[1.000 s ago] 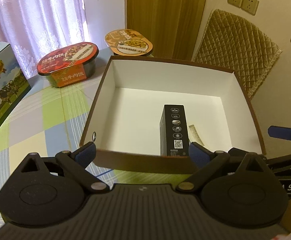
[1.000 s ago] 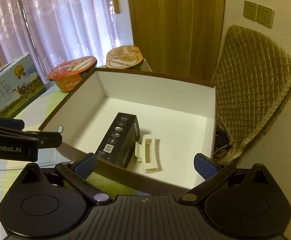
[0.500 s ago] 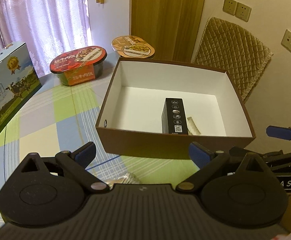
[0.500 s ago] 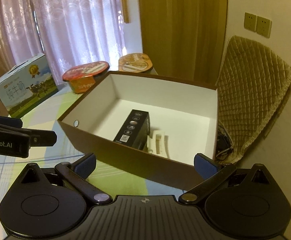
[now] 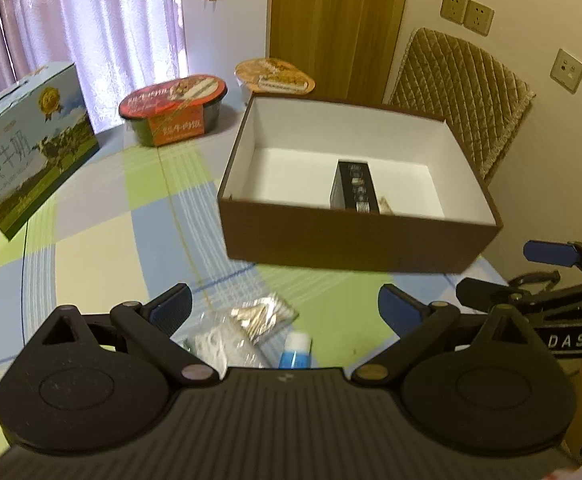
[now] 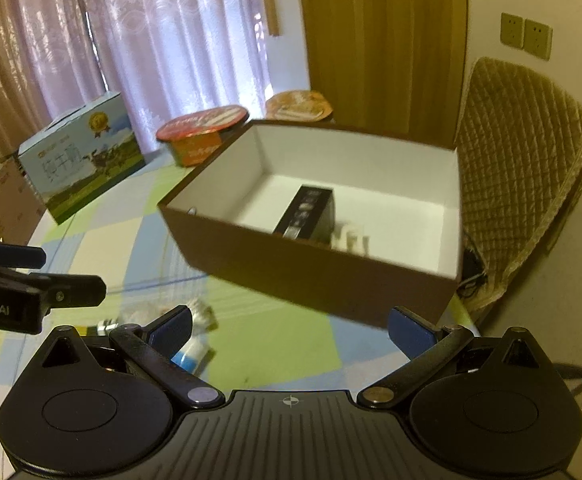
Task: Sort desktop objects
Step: 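Withdraw both tools from the cardboard box back toward the items, then grasp the white pill bottle with the right tool while the left tool grasps the dark scrunchie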
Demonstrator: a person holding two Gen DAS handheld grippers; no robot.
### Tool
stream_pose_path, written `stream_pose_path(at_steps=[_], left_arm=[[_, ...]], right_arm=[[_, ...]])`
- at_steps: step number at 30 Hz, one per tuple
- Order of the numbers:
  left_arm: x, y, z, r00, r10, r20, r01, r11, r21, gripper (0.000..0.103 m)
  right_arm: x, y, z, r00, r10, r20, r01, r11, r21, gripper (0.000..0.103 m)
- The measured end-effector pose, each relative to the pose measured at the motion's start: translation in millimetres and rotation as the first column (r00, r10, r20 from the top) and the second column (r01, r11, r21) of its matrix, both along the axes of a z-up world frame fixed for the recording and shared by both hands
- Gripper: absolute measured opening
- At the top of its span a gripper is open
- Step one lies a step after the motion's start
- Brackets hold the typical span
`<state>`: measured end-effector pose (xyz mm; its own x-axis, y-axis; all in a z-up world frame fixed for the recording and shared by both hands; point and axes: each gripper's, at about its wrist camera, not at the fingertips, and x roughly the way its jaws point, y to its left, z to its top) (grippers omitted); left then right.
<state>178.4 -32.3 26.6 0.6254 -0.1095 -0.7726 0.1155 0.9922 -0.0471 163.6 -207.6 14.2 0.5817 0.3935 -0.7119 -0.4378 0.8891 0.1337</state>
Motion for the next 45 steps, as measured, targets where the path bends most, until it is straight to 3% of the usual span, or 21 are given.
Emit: stream_pose_path(at_steps=[11, 19, 35, 42, 45], left_arm=[[-47.9, 35.9, -17.8, 0.998, 0.043, -0.047, -0.043, 0.999, 0.001, 0.098], [-74.4, 67.2, -41.3, 0.987, 0.102, -0.124, -0.103, 0.995, -0.003, 0.098], [-101.8, 108.7, -83.4, 0.954, 0.198, -0.224, -0.202, 0.979, 0.008, 0.097], [-100.4, 109.9, -94.9, 0.945, 0.212, -0.249, -0.218, 0.976, 0.004, 0.097], [-99.2, 109.1, -98.7, 0.942, 0.215, -0.256, -0.222, 0.975, 0.001, 0.097]], right_arm=[[-30.4, 6.9, -13.7, 0.999, 0.026, -0.036, -0.025, 1.000, 0.017, 0.101], [-46.3, 16.6, -38.8, 0.992, 0.065, -0.104, -0.064, 0.998, 0.014, 0.101], [-73.6, 51.2, -103.6, 0.937, 0.273, -0.219, -0.294, 0.953, -0.069, 0.100], [-70.8, 61.3, -123.7, 0.898, 0.363, -0.249, -0.395, 0.915, -0.088, 0.061], [-67.4, 64.9, -128.7, 0.885, 0.390, -0.256, -0.422, 0.903, -0.084, 0.053]])
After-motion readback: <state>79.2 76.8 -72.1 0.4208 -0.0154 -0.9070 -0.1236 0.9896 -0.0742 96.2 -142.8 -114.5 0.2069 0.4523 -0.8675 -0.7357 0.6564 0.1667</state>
